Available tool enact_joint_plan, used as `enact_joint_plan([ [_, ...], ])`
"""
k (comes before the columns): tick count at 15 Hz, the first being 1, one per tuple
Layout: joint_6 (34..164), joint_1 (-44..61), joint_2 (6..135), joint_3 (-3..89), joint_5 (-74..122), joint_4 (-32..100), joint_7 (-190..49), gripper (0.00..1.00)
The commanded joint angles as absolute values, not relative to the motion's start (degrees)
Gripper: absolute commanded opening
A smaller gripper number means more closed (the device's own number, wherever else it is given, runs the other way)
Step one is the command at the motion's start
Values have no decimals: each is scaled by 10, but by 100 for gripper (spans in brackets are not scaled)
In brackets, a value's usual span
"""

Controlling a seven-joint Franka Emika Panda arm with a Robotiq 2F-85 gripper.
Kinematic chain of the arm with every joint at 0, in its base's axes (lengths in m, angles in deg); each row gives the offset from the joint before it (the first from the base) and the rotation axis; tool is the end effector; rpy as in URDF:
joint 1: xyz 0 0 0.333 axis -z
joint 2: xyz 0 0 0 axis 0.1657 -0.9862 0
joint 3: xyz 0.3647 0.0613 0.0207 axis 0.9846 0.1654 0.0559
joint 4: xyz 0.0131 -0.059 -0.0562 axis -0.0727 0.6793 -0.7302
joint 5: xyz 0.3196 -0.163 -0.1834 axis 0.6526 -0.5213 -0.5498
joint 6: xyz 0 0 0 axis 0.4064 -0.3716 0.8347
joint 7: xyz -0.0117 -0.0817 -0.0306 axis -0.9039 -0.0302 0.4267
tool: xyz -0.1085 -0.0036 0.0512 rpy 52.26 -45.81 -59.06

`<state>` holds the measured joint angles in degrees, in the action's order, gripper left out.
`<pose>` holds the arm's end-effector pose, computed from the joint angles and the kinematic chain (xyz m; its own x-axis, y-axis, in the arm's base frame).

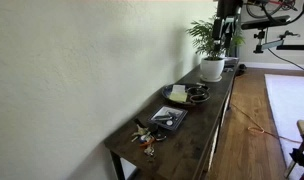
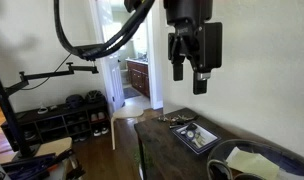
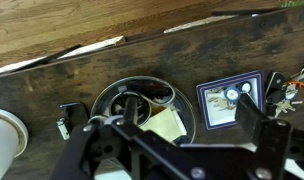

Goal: Put the keys on the square tray

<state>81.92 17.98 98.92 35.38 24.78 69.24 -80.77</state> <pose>0.4563 -0.1746 0.4995 0.9727 -0.2284 0.0411 -0.2285 -0.9735 -0.0043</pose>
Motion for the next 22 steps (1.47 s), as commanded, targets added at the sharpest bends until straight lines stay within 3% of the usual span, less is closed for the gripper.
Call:
enact_joint_plan([
  [1,818,184,989,358,249,691,-809,100],
  [22,944,157,911,425,239,717,-701,100],
])
